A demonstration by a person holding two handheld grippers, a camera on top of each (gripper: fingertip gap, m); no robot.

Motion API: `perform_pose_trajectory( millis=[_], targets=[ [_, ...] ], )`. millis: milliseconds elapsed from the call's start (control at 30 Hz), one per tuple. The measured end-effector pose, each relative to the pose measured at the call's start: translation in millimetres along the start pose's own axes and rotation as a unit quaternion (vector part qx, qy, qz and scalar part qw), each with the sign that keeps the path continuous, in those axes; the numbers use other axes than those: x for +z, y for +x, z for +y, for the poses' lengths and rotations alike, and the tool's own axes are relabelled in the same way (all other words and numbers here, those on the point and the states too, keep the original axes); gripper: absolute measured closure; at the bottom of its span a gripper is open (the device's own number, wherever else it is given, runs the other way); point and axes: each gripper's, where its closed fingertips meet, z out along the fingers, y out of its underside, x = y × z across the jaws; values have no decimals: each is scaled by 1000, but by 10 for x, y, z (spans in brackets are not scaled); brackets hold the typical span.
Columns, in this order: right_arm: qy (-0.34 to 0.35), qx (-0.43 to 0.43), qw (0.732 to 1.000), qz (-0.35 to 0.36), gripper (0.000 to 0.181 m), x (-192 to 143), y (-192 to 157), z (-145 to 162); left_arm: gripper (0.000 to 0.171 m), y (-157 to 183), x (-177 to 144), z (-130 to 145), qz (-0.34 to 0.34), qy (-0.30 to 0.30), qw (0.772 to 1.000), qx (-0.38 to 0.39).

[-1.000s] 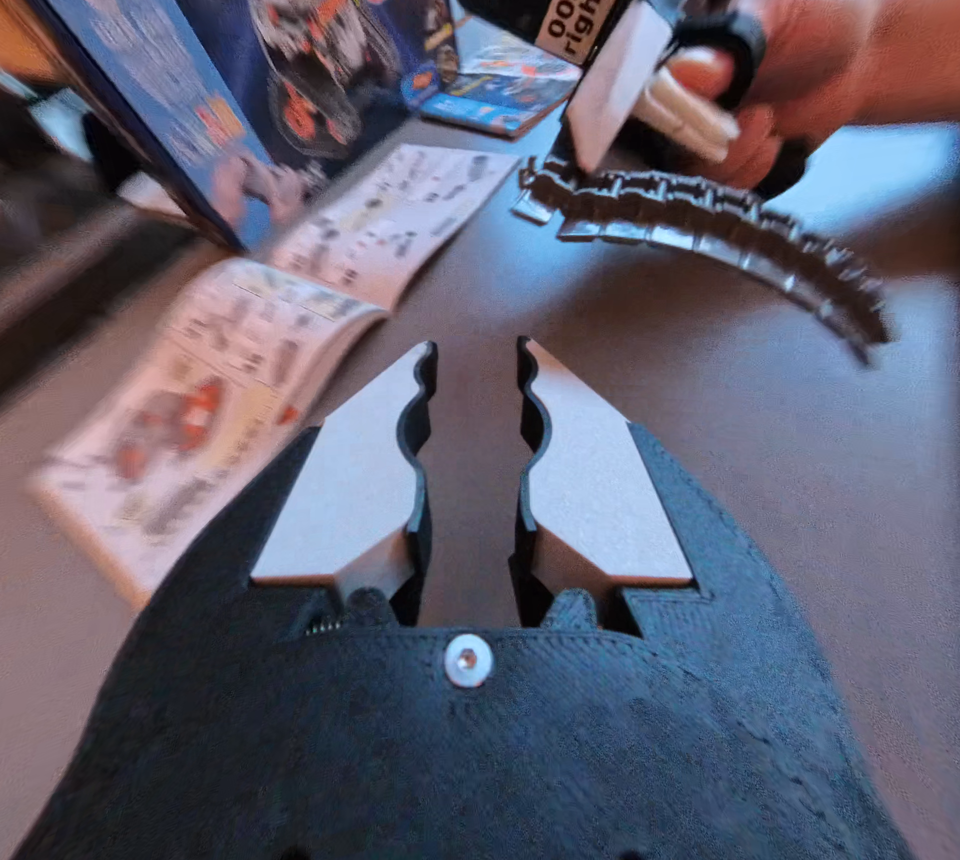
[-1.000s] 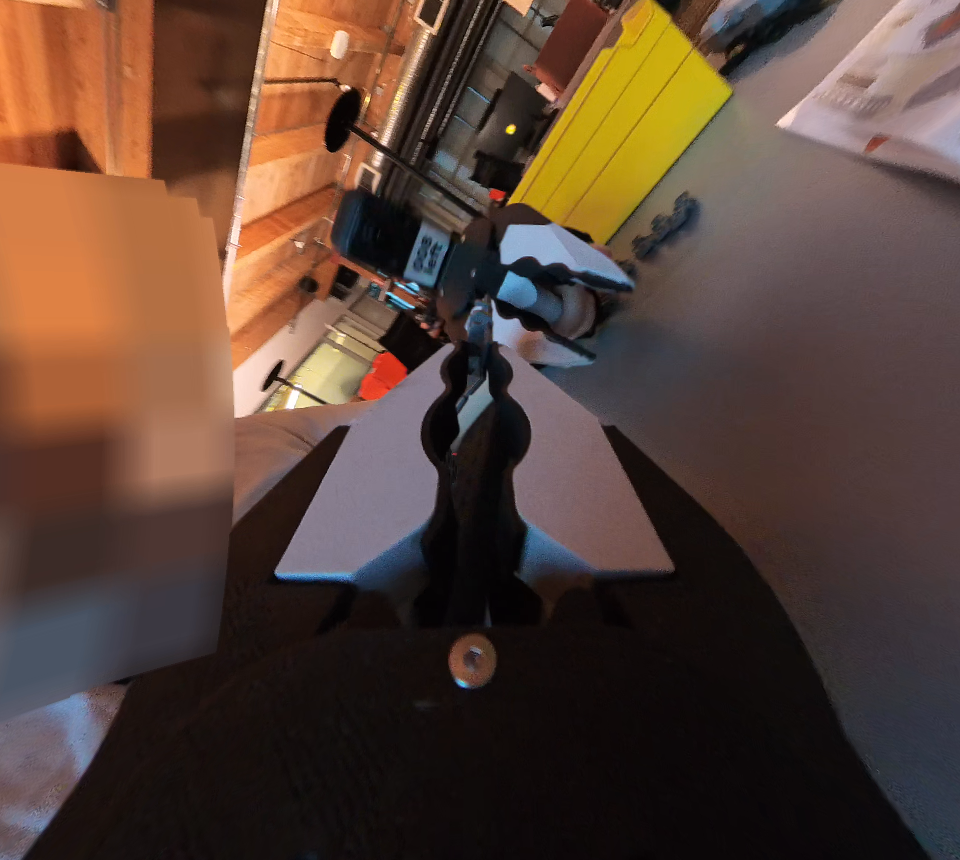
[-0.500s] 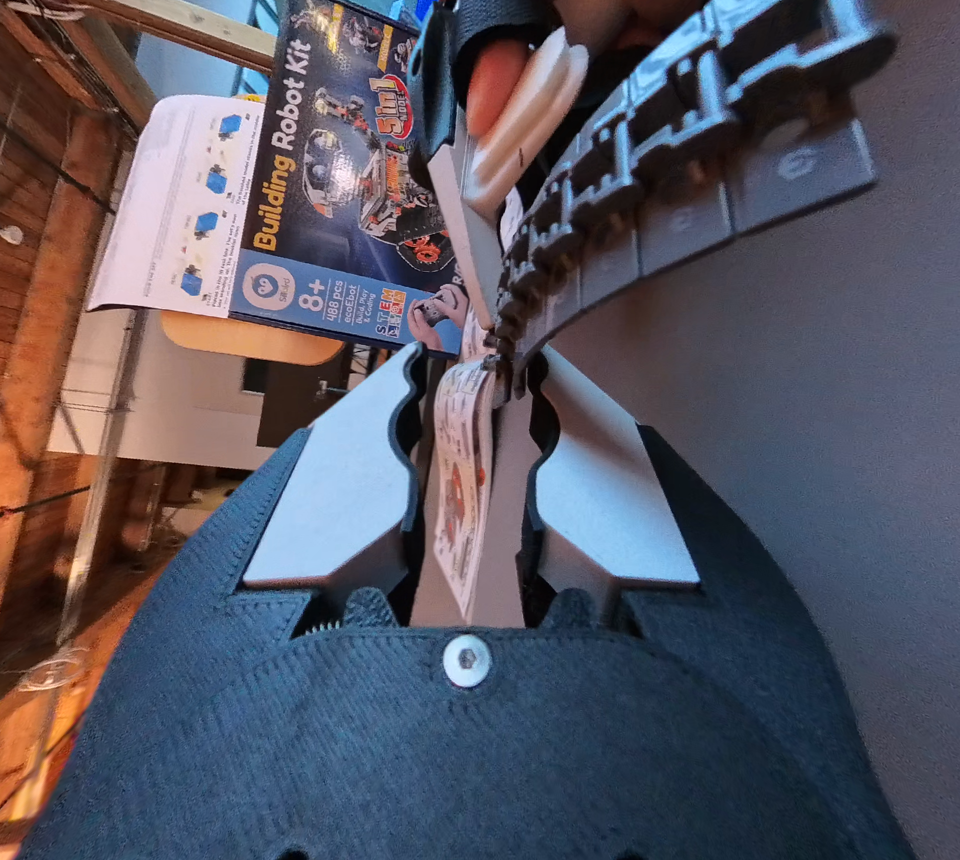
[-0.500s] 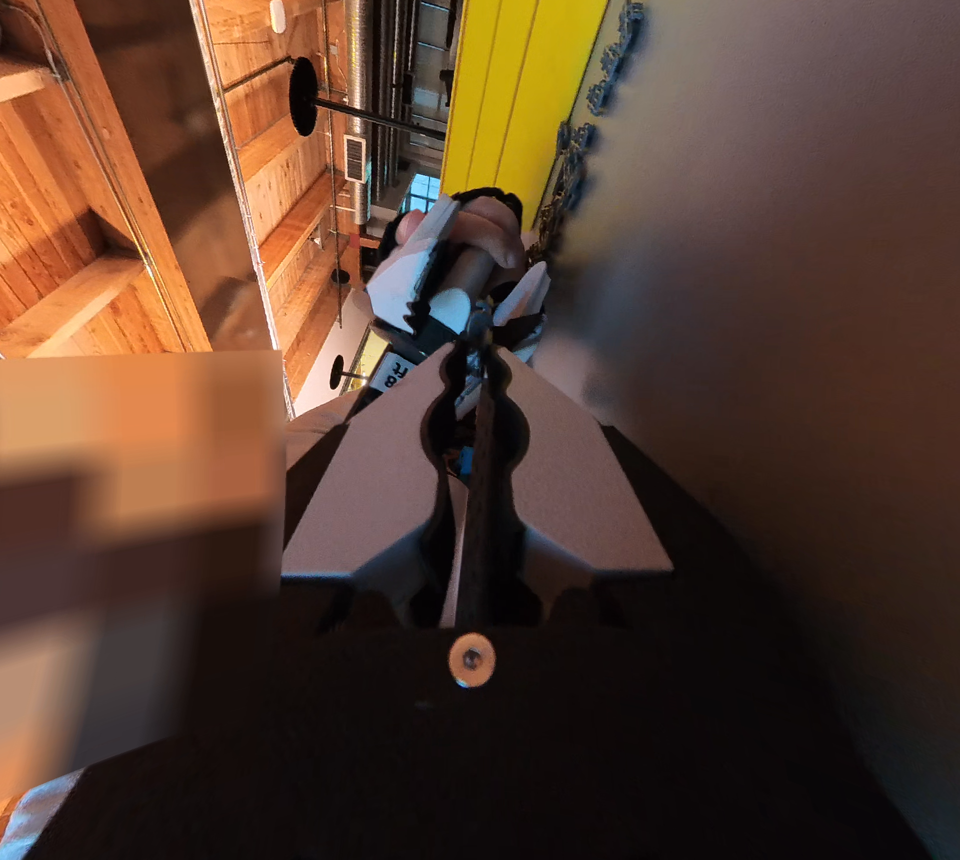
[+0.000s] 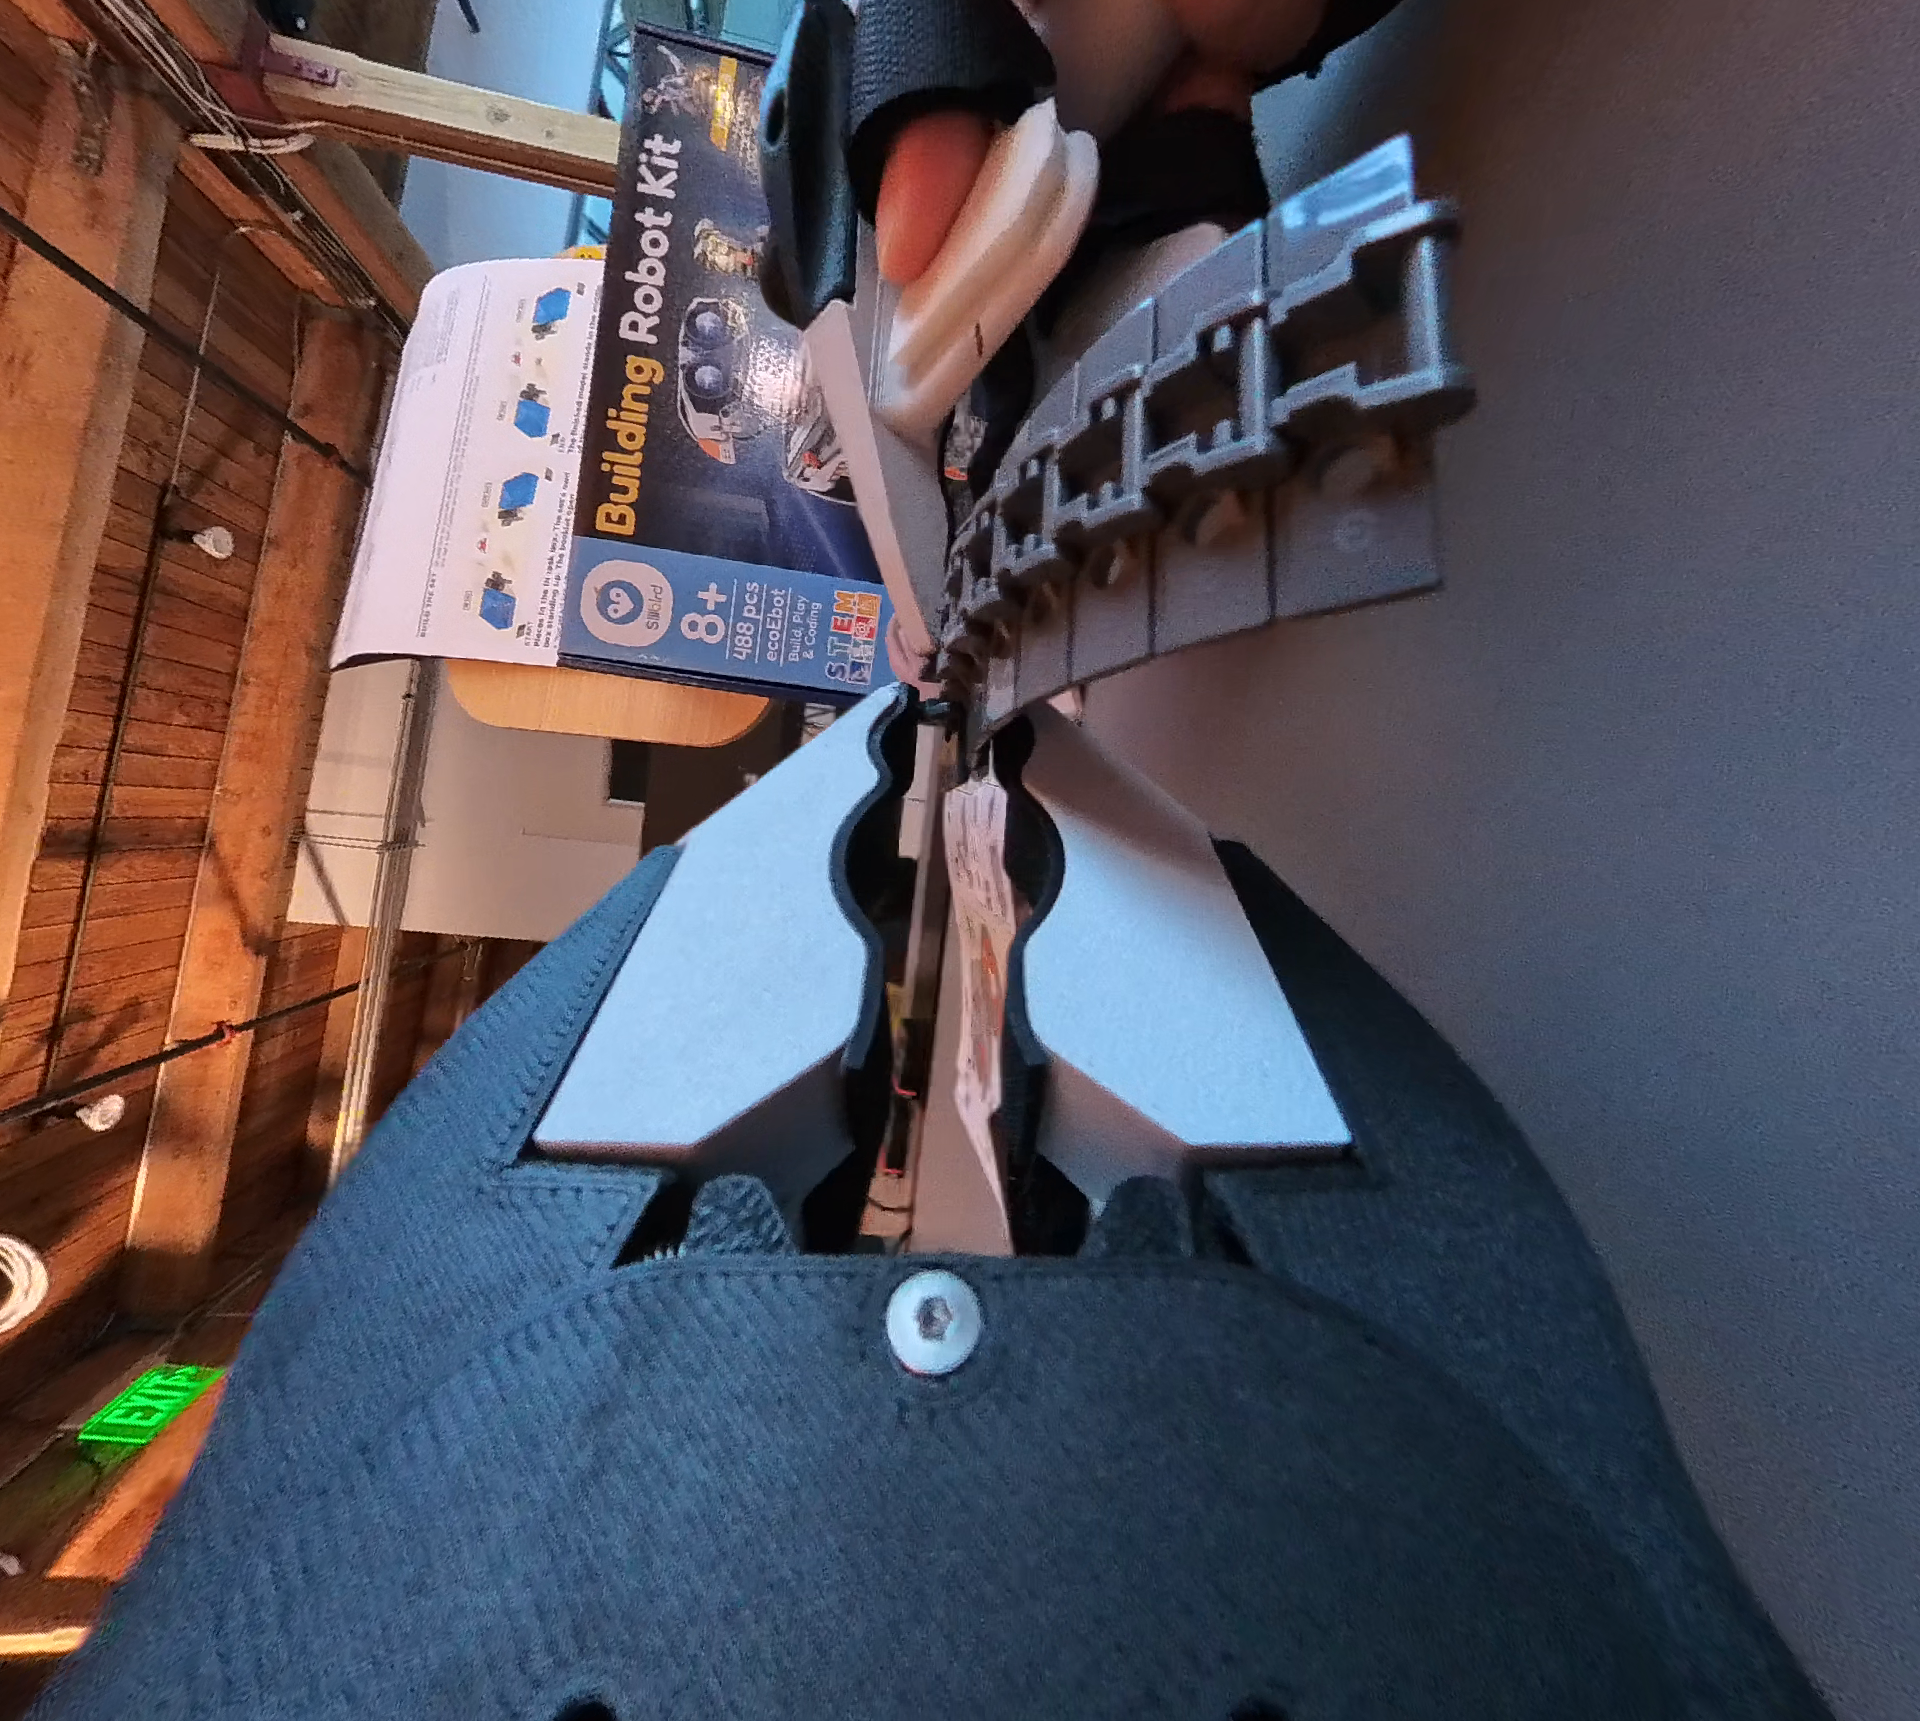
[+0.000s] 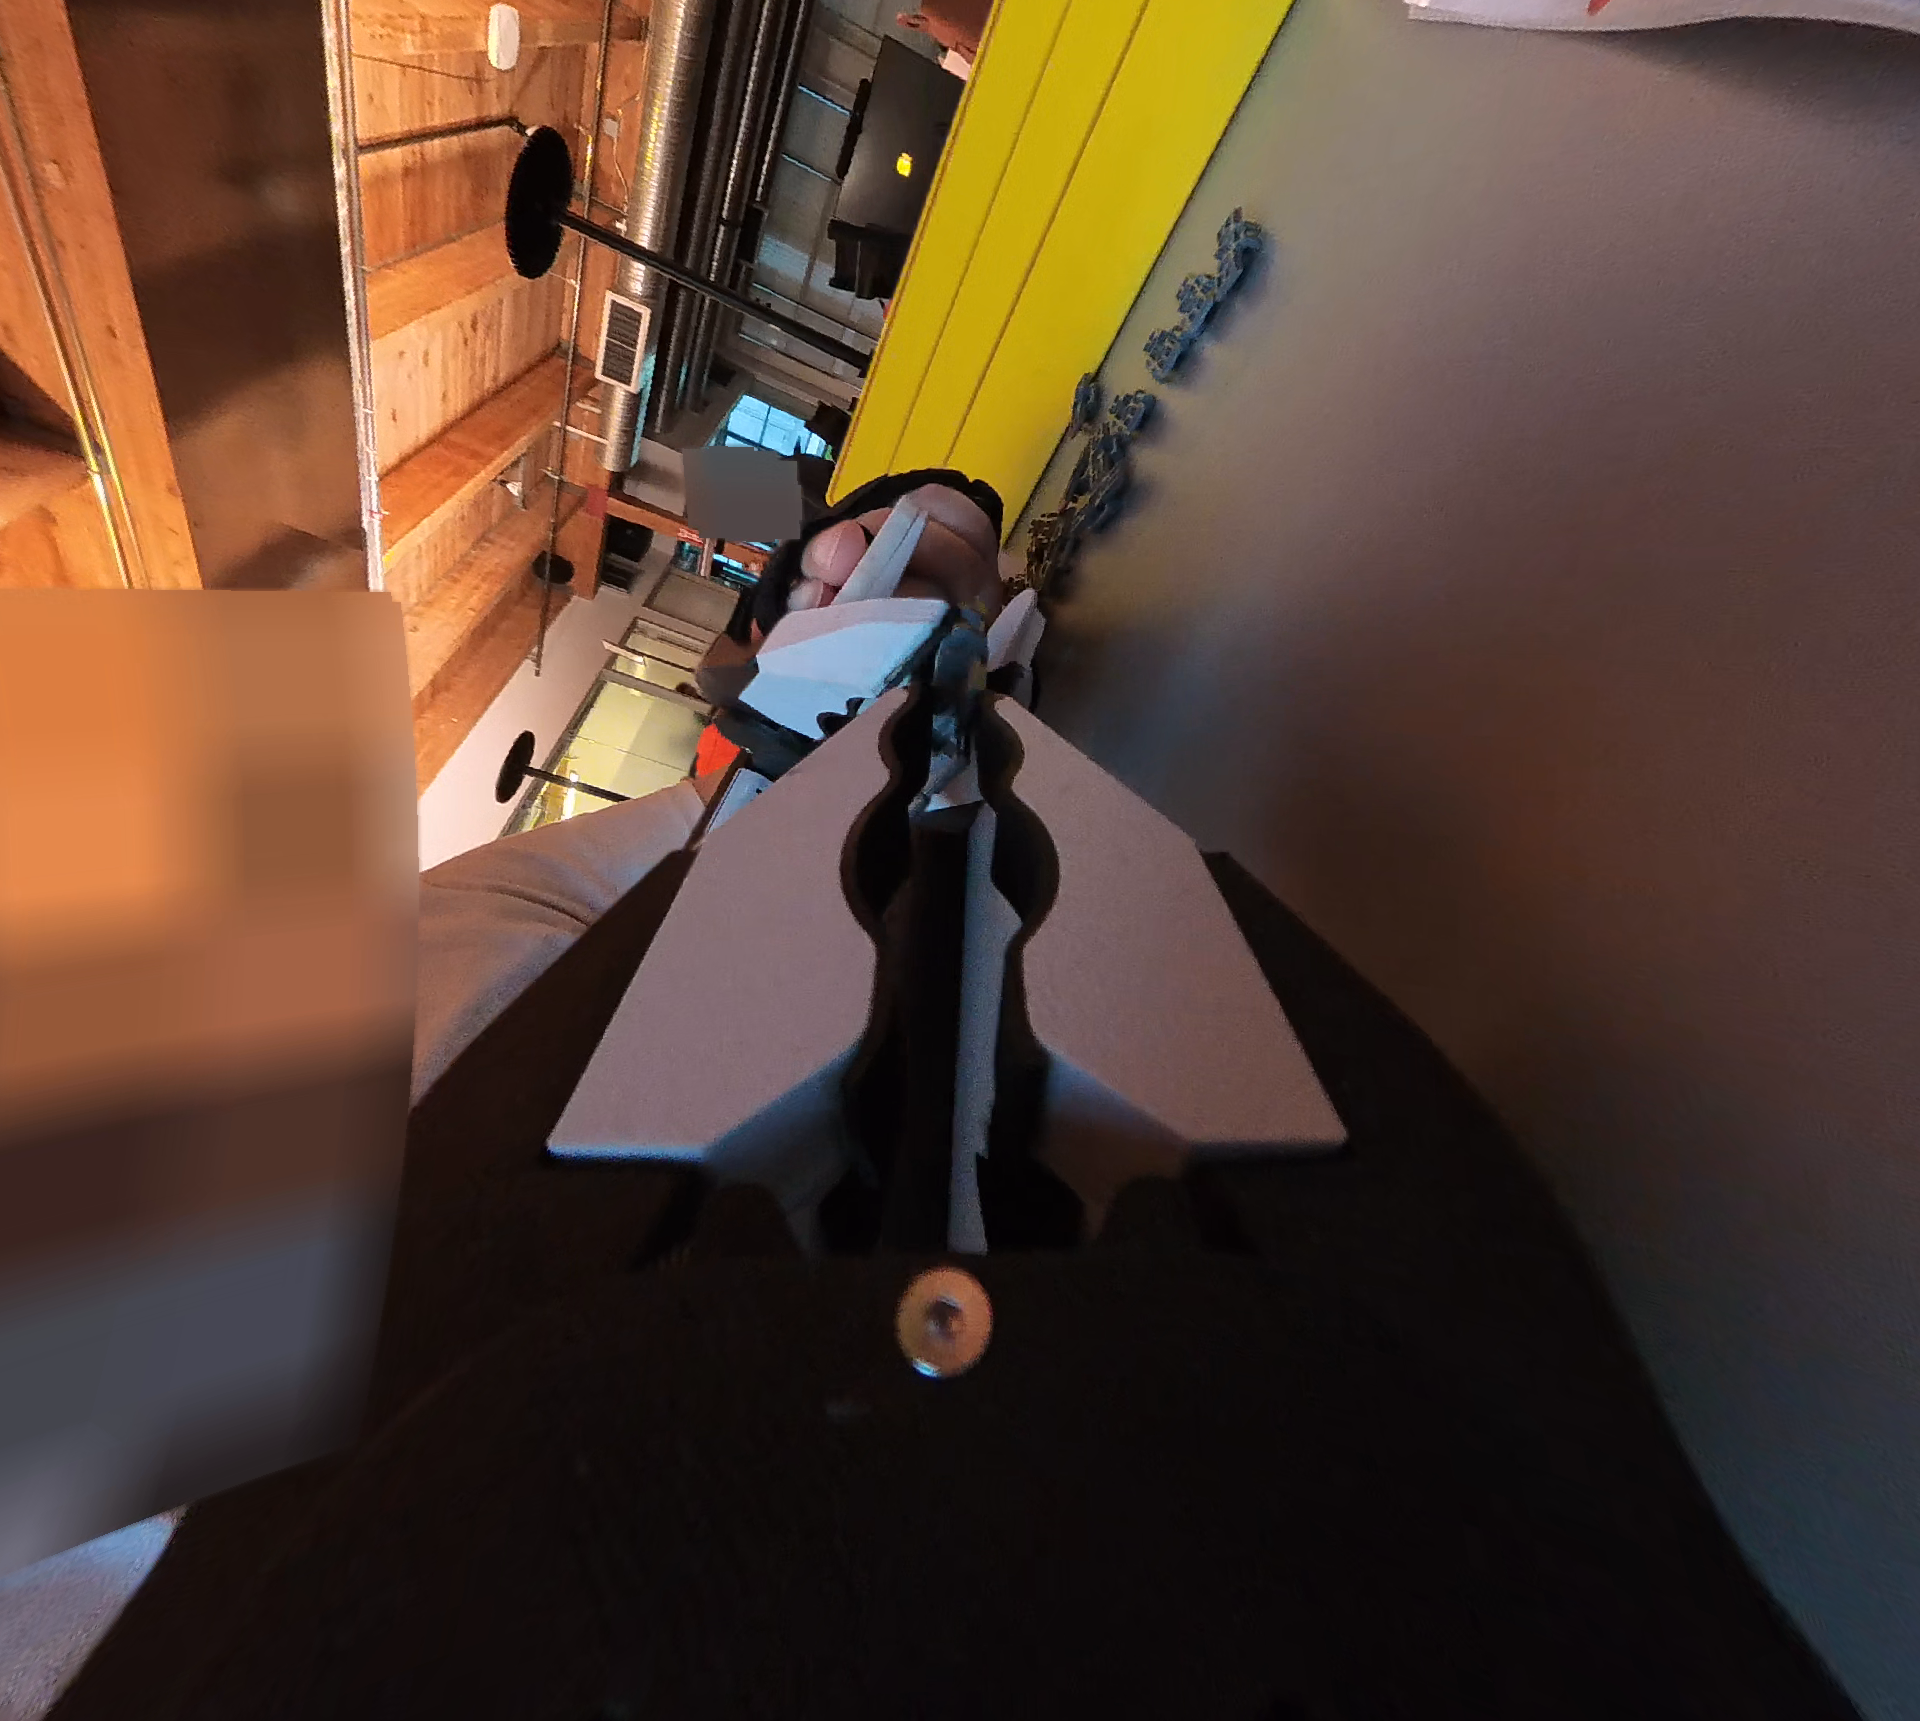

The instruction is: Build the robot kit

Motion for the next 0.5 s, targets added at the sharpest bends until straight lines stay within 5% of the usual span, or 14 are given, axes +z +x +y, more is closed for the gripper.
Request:
perform_pose_trajectory(
  millis=[500],
  targets=[
    [-7,26,998,-51,173,-26,-62,31,164,-27,-20,-49,-25,16,999,44]
  ],
)
